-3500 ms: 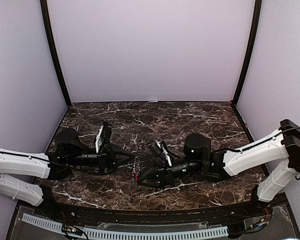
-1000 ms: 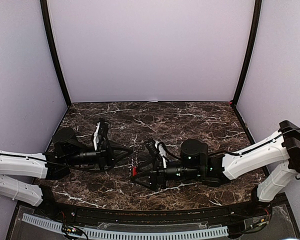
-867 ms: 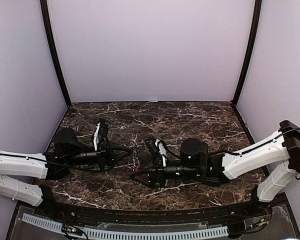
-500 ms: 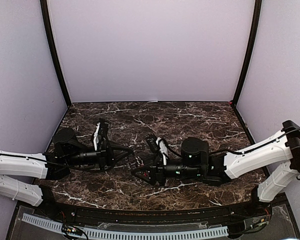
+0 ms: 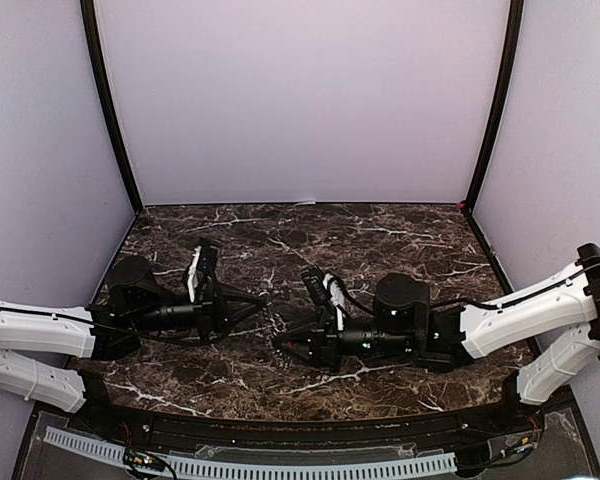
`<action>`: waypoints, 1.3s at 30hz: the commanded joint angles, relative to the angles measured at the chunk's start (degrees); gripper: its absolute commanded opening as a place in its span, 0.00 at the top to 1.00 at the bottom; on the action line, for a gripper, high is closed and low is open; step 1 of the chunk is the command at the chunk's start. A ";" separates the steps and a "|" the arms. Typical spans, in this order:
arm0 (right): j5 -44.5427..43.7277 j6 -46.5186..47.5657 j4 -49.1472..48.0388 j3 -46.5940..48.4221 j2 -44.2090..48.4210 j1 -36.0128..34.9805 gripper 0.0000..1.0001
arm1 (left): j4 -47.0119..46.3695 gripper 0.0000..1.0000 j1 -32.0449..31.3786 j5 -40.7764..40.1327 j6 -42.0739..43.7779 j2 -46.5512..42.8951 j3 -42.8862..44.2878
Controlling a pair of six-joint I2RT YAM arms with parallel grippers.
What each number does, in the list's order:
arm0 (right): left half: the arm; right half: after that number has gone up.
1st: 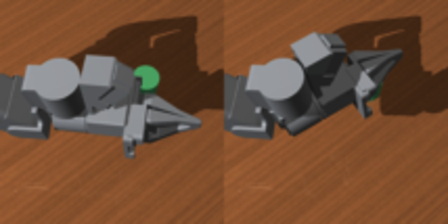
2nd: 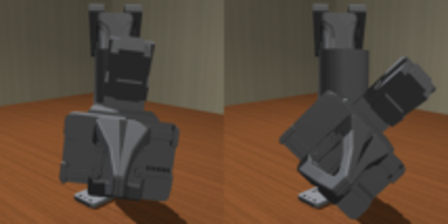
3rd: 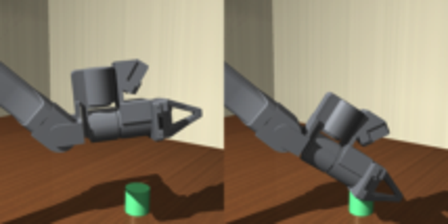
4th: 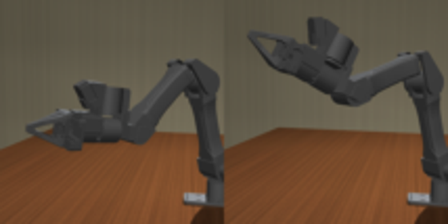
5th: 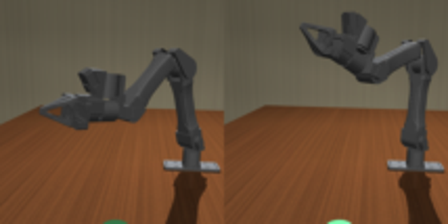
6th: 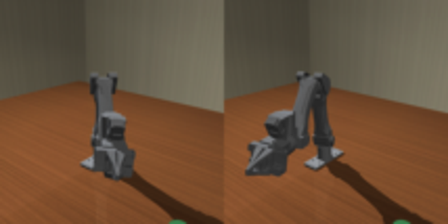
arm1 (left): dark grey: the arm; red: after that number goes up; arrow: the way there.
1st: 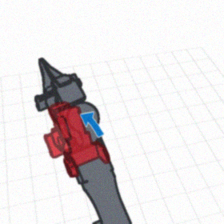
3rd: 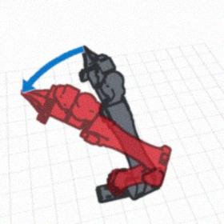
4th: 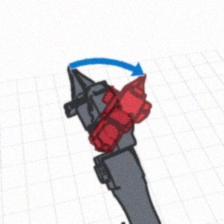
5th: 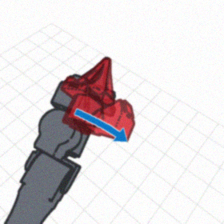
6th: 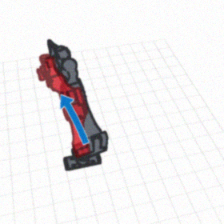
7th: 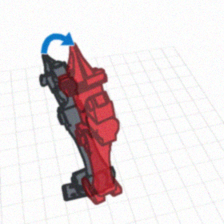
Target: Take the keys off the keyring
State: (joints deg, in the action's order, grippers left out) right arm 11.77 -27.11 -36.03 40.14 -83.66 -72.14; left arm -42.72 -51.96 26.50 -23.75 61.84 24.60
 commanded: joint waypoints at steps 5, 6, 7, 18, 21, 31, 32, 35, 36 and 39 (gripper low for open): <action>0.26 -0.77 -1.15 -1.81 2.55 -0.55 0.76 | -0.70 1.00 0.20 -0.44 0.98 -2.08 -0.39; 0.42 -0.90 -1.15 -1.84 2.57 -0.55 0.76 | -0.61 1.00 0.20 -0.49 0.98 -2.12 -0.42; 0.71 -0.92 -1.29 -1.82 2.62 -0.55 0.76 | -0.54 1.00 0.20 -0.49 0.94 -2.16 -0.43; 1.51 -0.74 -0.84 -1.55 2.58 -0.39 0.83 | 0.54 1.00 0.20 -0.78 1.51 -2.59 -0.41; -0.43 0.37 2.08 -1.62 3.96 -0.33 0.84 | 1.41 1.00 0.20 -1.56 2.39 -2.81 -0.98; 2.01 3.52 10.45 -0.92 2.95 0.20 0.85 | 0.01 1.00 0.20 2.78 2.87 -2.39 -5.27; 3.16 3.40 10.27 -0.63 1.76 0.16 0.85 | -0.26 1.00 0.20 3.49 2.84 -2.01 -5.46; 5.93 3.06 10.20 0.37 -1.32 0.15 0.85 | 0.05 1.00 0.20 5.40 2.89 -0.20 -5.57; 6.46 3.03 10.24 0.65 -2.08 0.09 0.86 | 0.47 1.00 0.20 5.93 2.98 0.45 -5.47; 6.98 3.27 10.66 0.96 -3.22 0.10 0.86 | 1.42 1.00 0.19 6.45 3.40 1.80 -5.54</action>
State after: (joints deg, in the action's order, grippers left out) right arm 15.68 -24.47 -26.04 39.55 -85.52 -71.94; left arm -39.72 -52.01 30.94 -21.56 62.78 19.55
